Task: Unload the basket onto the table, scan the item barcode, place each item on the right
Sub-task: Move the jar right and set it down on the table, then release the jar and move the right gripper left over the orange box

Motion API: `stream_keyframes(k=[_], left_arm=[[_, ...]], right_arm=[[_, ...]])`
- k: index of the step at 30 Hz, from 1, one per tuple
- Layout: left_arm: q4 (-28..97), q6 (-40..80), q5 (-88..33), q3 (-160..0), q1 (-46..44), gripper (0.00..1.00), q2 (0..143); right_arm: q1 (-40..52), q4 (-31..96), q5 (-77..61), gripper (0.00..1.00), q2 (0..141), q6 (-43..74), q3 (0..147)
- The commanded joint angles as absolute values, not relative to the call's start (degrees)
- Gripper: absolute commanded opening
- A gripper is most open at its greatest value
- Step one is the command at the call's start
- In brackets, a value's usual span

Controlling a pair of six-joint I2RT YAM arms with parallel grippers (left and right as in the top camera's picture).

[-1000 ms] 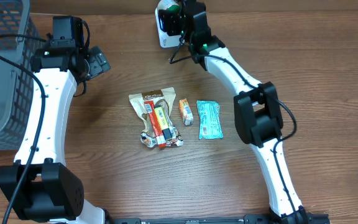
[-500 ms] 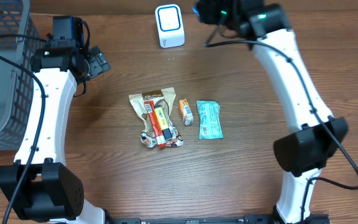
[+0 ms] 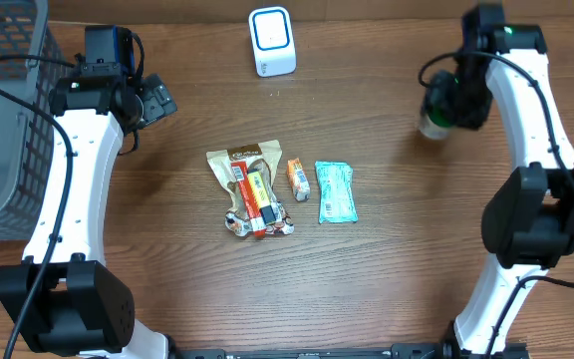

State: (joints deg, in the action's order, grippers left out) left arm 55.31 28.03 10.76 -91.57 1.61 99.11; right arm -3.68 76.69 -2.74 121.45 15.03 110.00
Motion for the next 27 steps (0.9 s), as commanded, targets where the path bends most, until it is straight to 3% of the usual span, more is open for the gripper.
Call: stream_keyframes(k=[1, 4, 5, 6, 8, 11, 13, 16, 21, 24, 27], left_arm=[[55.27, 26.79, 10.9, -91.9, 1.85, 1.0, 98.61], [55.27, 26.79, 10.9, -91.9, 1.85, 1.0, 98.61], [55.27, 26.79, 10.9, -91.9, 1.85, 1.0, 98.61], [55.27, 26.81, 10.9, -91.9, 1.85, 1.0, 98.61], [55.27, 26.79, 10.9, -91.9, 1.85, 1.0, 98.61], [55.27, 26.79, 10.9, -91.9, 1.85, 1.0, 98.61], [55.27, 26.81, 10.9, -91.9, 1.85, 1.0, 98.61], [55.27, 26.81, 10.9, -91.9, 1.85, 1.0, 98.61], [55.27, 26.79, 10.9, -91.9, 1.85, 1.0, 98.61], [55.27, 26.79, 10.9, -91.9, 1.85, 1.0, 98.61], [55.27, 26.79, 10.9, -91.9, 1.85, 1.0, 98.61]], right_arm=[[-4.99, 74.48, -3.09, 0.04, 121.32, 15.0, 104.03], [-5.43, 71.66, -3.07, 0.05, 121.32, 15.0, 98.96], [-5.43, 70.22, -3.07, 0.11, 121.32, 15.0, 96.9], [-5.43, 69.49, -3.05, 0.25, 121.32, 15.0, 96.05], [-5.43, 68.58, -3.05, 0.4, 121.32, 15.03, 95.0], [-5.43, 68.38, -3.05, 0.73, 121.32, 15.0, 94.87], [-5.43, 68.4, -3.07, 0.84, 121.32, 15.0, 94.89], [-5.43, 68.45, -3.07, 0.91, 121.3, 15.03, 95.02], [-5.43, 72.97, -3.07, 0.92, 121.05, 15.0, 100.9], [-5.23, 79.22, -3.11, 0.9, 120.75, 14.9, 109.1], [-3.84, 89.06, -5.48, 0.81, 120.75, 10.72, 119.61]])
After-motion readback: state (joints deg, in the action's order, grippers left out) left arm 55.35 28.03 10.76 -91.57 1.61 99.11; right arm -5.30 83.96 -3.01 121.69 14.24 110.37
